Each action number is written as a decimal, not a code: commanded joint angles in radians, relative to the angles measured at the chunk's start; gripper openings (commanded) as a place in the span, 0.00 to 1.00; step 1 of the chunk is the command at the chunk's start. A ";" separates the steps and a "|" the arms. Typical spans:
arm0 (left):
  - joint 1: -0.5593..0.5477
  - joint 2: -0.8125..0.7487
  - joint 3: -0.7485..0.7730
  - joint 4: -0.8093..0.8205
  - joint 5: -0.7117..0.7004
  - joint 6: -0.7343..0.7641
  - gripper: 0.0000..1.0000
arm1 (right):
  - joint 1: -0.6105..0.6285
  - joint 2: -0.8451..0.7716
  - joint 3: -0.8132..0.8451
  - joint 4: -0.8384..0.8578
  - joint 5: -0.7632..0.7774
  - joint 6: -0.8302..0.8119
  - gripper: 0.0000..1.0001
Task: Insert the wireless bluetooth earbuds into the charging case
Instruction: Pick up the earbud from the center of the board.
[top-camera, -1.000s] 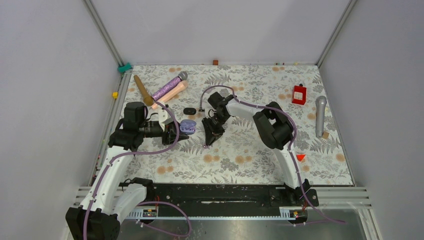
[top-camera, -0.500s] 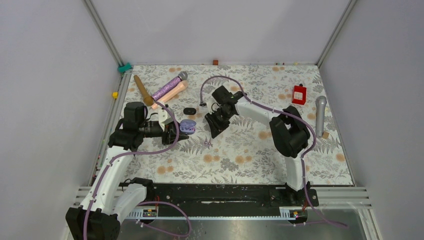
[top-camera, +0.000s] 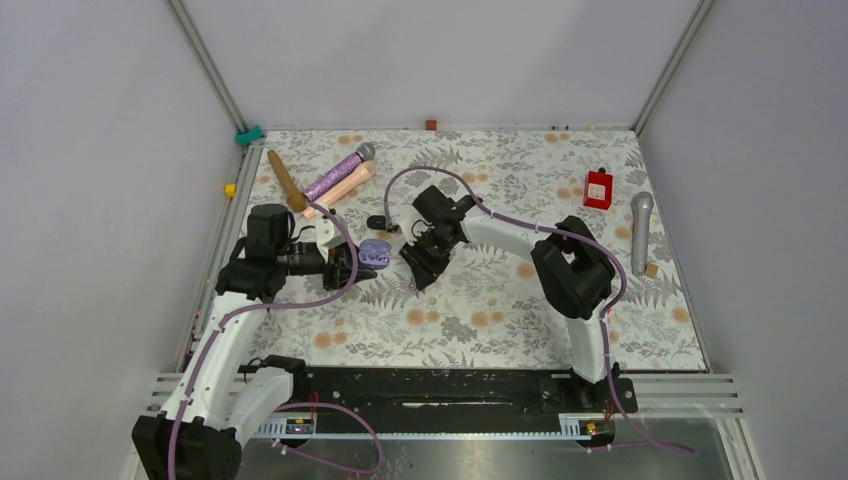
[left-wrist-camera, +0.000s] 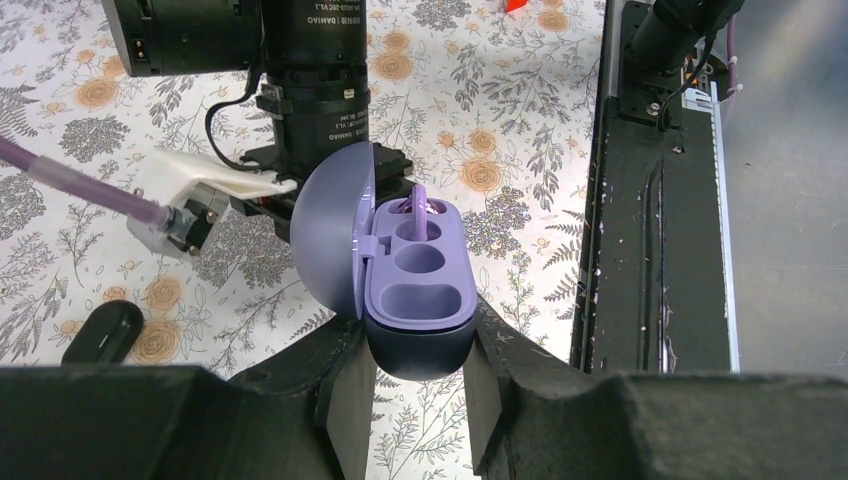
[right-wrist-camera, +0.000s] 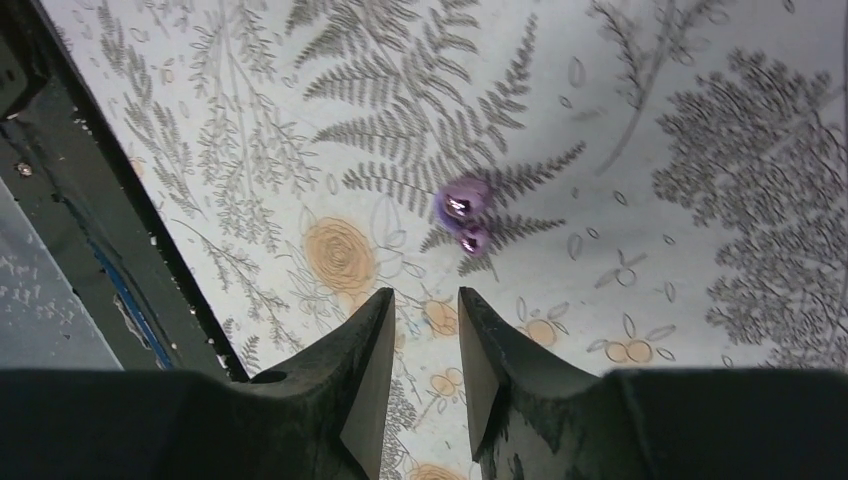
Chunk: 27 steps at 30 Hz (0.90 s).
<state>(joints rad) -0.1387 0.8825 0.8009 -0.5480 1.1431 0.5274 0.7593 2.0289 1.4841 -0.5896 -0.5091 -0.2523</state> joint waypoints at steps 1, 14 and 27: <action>0.009 -0.016 0.040 0.005 0.044 0.022 0.00 | 0.062 0.007 0.065 0.012 -0.034 -0.029 0.38; 0.008 -0.012 0.038 0.005 0.042 0.026 0.00 | 0.104 0.113 0.204 -0.057 0.093 -0.029 0.45; 0.009 -0.006 0.035 0.005 0.039 0.030 0.00 | 0.105 0.128 0.190 -0.058 0.132 -0.024 0.43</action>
<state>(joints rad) -0.1360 0.8829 0.8013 -0.5598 1.1458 0.5354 0.8639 2.1872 1.6817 -0.6540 -0.3901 -0.2729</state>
